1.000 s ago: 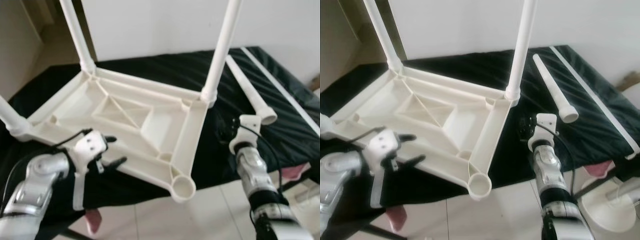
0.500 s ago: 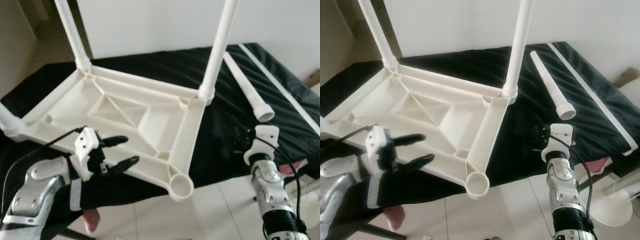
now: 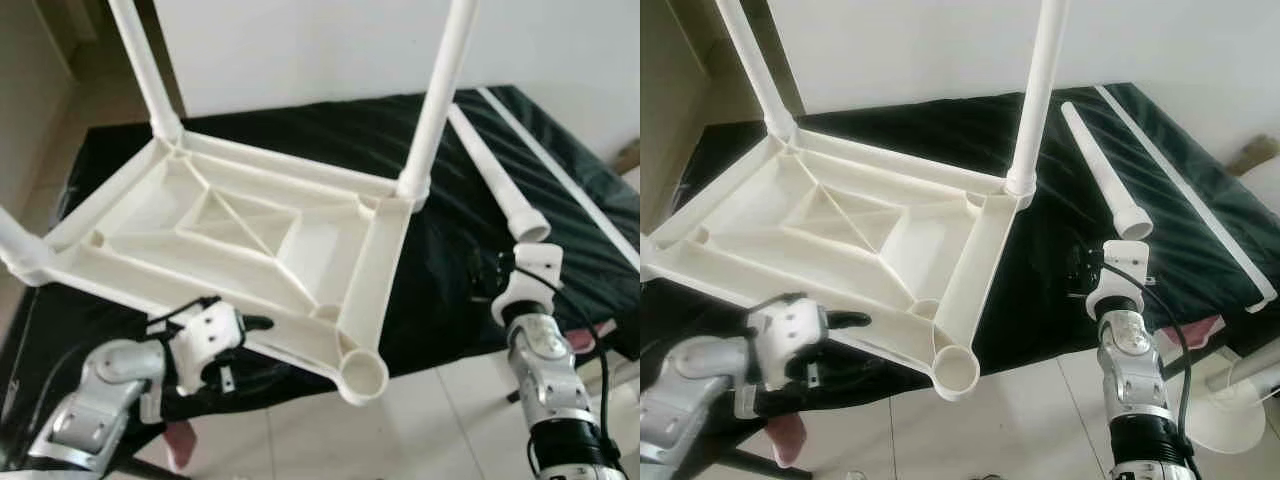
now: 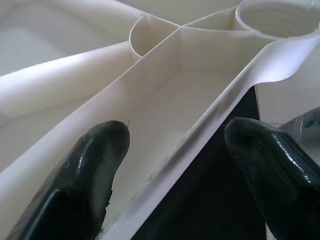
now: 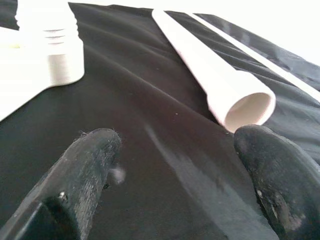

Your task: Building children table

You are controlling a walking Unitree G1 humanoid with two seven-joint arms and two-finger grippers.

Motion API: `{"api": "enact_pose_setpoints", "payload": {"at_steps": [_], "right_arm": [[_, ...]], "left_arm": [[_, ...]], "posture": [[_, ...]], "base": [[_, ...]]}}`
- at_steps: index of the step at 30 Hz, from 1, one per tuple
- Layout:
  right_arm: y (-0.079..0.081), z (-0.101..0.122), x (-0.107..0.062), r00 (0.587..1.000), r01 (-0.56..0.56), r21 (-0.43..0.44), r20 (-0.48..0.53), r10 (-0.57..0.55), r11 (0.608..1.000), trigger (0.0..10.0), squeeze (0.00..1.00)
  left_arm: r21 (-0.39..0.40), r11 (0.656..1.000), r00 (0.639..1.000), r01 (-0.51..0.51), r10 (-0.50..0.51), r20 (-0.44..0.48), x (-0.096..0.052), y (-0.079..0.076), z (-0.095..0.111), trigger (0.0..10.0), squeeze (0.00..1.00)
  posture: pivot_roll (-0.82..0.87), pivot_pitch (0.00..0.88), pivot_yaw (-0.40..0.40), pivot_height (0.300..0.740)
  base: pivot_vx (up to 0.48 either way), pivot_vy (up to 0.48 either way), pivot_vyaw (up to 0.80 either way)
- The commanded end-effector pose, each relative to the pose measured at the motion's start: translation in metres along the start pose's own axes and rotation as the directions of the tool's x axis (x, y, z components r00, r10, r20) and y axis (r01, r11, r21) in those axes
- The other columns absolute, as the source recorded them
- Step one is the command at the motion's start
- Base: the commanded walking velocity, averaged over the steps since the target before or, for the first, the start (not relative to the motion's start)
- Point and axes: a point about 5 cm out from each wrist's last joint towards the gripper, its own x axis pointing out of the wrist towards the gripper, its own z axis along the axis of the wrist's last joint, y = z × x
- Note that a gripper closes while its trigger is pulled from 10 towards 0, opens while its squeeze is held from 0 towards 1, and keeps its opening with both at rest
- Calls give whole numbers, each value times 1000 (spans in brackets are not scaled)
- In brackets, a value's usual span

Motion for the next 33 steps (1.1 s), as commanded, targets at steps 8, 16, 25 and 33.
{"api": "enact_pose_setpoints", "payload": {"at_steps": [8,16,25,33], "right_arm": [[2,-5,-4,999,3,-1,-46,-3,1000,10000,0],[9,-4,-1,999,-13,9,-48,14,1000,10000,0],[15,-4,-1,999,-14,20,-47,15,1000,10000,0],[20,-2,-1,999,-5,41,-43,7,999,10000,0]], "left_arm": [[44,999,1000,-9,10,-17,19,-9,4,10000,0],[50,999,997,15,-18,73,43,-22,22,10000,0],[-115,978,984,-174,170,-44,61,-18,7,10000,0],[-99,852,843,-515,482,-237,47,15,-14,10000,0]], "posture": [[34,83,-30,740],[38,71,-27,740],[38,56,-8,740],[48,50,10,740]], "base": [[0,0,0],[0,0,0],[0,0,0],[0,0,0]]}}
